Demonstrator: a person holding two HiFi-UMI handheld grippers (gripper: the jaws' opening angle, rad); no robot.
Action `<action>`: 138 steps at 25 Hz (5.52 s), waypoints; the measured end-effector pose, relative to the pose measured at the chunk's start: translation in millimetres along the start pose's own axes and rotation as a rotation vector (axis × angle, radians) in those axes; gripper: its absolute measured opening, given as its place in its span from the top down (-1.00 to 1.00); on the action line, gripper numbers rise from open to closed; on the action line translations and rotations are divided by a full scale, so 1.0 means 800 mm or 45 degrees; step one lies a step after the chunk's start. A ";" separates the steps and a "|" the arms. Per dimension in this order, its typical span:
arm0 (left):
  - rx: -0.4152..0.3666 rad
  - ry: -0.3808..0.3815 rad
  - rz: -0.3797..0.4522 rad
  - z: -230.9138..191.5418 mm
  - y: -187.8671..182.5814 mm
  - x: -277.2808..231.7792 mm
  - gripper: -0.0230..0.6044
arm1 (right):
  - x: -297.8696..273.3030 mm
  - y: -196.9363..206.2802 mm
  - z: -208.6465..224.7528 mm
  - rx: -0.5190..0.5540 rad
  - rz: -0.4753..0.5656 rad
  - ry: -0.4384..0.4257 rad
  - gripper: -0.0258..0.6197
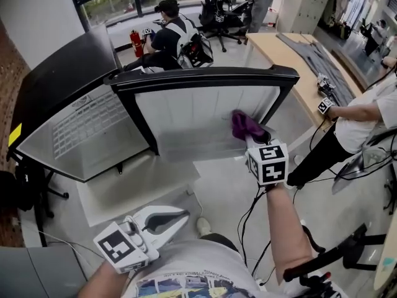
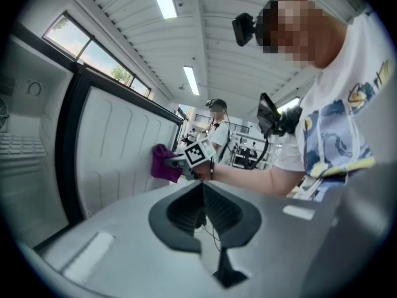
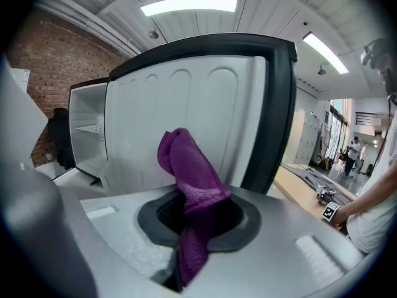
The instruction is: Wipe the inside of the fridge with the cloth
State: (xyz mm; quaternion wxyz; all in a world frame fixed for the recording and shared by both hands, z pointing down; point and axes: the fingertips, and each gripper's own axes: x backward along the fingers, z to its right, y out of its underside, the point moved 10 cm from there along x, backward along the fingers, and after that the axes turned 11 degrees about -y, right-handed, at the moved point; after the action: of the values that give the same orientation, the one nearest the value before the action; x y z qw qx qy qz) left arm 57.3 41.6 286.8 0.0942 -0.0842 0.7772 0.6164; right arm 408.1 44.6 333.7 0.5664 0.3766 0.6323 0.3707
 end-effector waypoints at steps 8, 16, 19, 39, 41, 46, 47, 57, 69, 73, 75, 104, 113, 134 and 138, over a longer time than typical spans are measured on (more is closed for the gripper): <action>-0.006 0.024 -0.012 0.005 -0.004 -0.019 0.91 | 0.017 0.010 0.013 -0.024 -0.006 0.033 0.75; 0.004 -0.029 -0.011 0.007 0.003 0.006 0.91 | 0.005 -0.017 -0.055 0.033 0.095 -0.197 0.75; 0.007 -0.073 0.001 0.007 0.004 0.023 0.91 | -0.021 -0.023 -0.092 0.065 0.093 -0.316 0.75; 0.057 -0.346 0.001 0.003 0.026 0.113 0.91 | -0.144 -0.007 -0.193 0.106 0.039 -0.480 0.75; 0.053 -0.336 0.002 0.004 0.026 0.108 0.91 | -0.141 -0.002 -0.183 0.101 0.033 -0.447 0.75; 0.051 -0.287 -0.003 0.005 0.024 0.091 0.91 | -0.128 0.009 -0.158 0.089 0.013 -0.388 0.75; 0.050 -0.274 -0.005 0.005 0.023 0.086 0.91 | -0.125 0.012 -0.152 0.086 0.010 -0.374 0.75; 0.020 -0.140 -0.035 0.010 0.015 0.041 0.91 | -0.079 0.042 -0.073 0.018 -0.017 -0.150 0.75; 0.000 -0.021 -0.051 0.015 0.007 0.002 0.91 | -0.026 0.069 0.000 -0.039 -0.061 0.087 0.75; -0.006 -0.003 -0.064 0.016 0.006 -0.002 0.91 | -0.018 0.069 0.003 -0.057 -0.049 0.098 0.75; -0.006 -0.002 -0.066 0.016 0.006 -0.001 0.91 | -0.016 0.065 -0.005 -0.055 -0.024 0.067 0.75; 0.082 -0.386 -0.069 -0.003 0.024 0.095 0.91 | -0.173 0.032 -0.207 0.307 -0.017 -0.564 0.75; 0.073 -0.310 -0.095 0.001 0.014 0.062 0.91 | -0.161 0.053 -0.173 0.326 -0.044 -0.461 0.75; 0.012 -0.038 -0.114 0.012 -0.003 -0.039 0.91 | -0.082 0.089 -0.056 0.458 -0.199 -0.038 0.75; -0.001 0.001 -0.109 0.017 -0.008 -0.047 0.91 | -0.066 0.084 -0.048 0.454 -0.205 0.015 0.75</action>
State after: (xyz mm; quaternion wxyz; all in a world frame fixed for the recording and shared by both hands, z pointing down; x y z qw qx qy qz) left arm 95.8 54.0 287.3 0.1202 -0.1179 0.7728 0.6120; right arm 377.9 25.5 420.4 0.5147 0.4170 0.7195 0.2085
